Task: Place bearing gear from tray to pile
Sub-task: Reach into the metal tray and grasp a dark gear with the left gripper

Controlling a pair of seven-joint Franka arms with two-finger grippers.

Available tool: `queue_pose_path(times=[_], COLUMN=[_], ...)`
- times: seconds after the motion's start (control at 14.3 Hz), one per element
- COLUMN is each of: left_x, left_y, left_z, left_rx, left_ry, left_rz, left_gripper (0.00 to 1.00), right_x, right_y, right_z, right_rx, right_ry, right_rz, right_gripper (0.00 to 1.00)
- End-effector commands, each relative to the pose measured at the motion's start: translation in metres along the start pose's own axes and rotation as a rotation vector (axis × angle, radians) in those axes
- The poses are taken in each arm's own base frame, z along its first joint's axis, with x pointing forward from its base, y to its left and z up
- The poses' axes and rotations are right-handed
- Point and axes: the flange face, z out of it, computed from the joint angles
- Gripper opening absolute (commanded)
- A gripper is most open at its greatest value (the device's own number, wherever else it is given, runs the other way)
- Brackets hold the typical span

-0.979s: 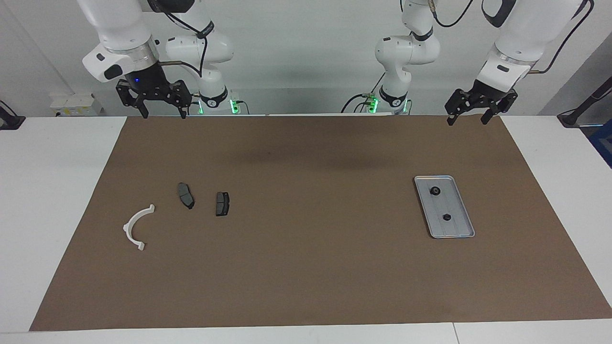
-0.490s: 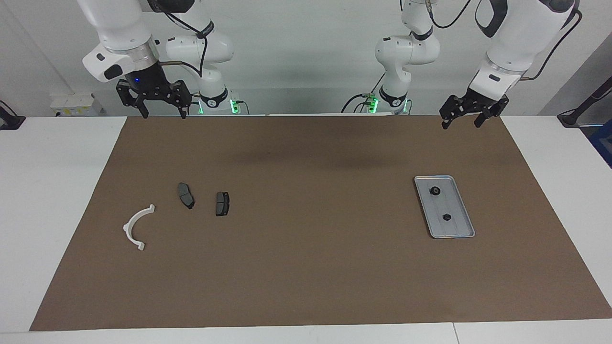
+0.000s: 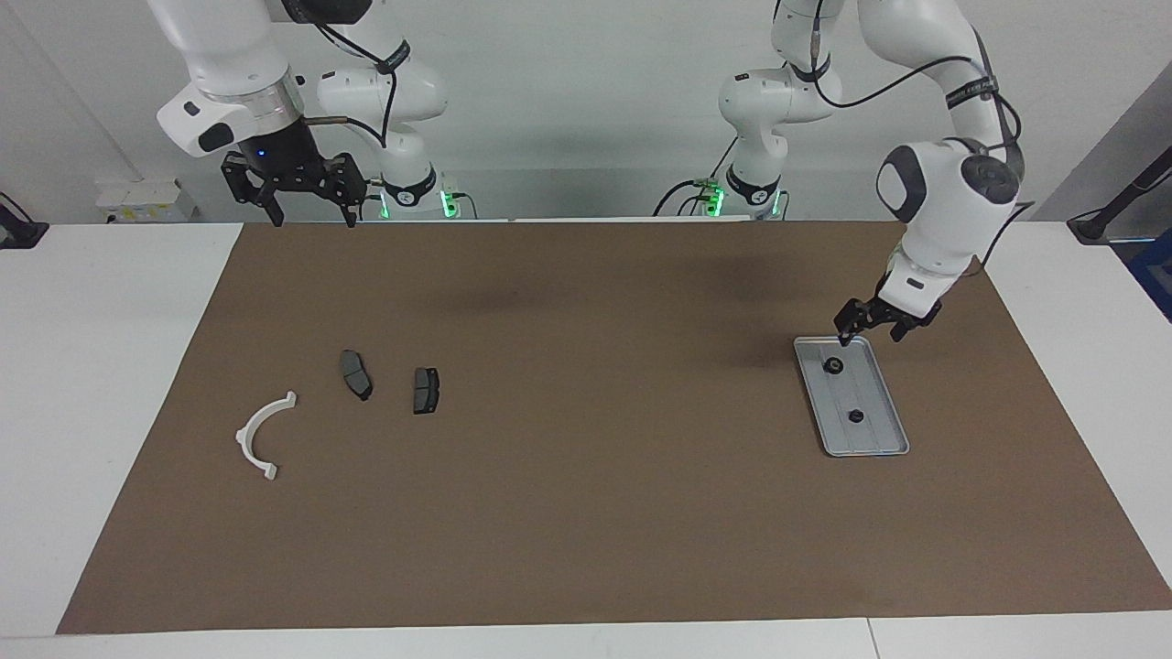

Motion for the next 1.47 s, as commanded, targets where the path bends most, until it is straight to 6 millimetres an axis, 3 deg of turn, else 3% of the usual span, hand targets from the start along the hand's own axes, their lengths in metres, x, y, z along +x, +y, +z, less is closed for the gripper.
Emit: queue_pose_path(times=[0.0, 0.56, 0.98, 1.26, 1.33, 1.4], left_x=[-0.003, -0.014, -0.02, -0.022, -0.022, -0.022], left_y=[0.002, 0.011, 0.016, 0.015, 0.013, 0.013], left_z=[0.031, 0.06, 0.059, 0.06, 0.06, 0.06], left_rx=[-0.002, -0.002, -0.002, -0.002, -0.002, -0.002], left_ry=[0.01, 0.003, -0.034, -0.037, -0.037, -0.037], left_rz=[0.009, 0.013, 0.005, 0.001, -0.004, -0.021], left_gripper=[1.0, 1.0, 0.99, 0.79, 0.65, 0.32], right_x=[-0.007, -0.007, -0.005, -0.004, -0.004, -0.004], right_y=[0.005, 0.001, 0.003, 0.011, 0.013, 0.013], right_z=[-0.008, -0.008, -0.011, -0.016, -0.017, -0.017], right_rx=[0.015, 0.013, 0.016, 0.018, 0.018, 0.018], right_ry=[0.02, 0.027, 0.05, 0.061, 0.063, 0.061], right_rz=[0.017, 0.006, 0.013, 0.025, 0.028, 0.03], right_gripper=[1.0, 1.0, 1.0, 1.0, 1.0, 1.0])
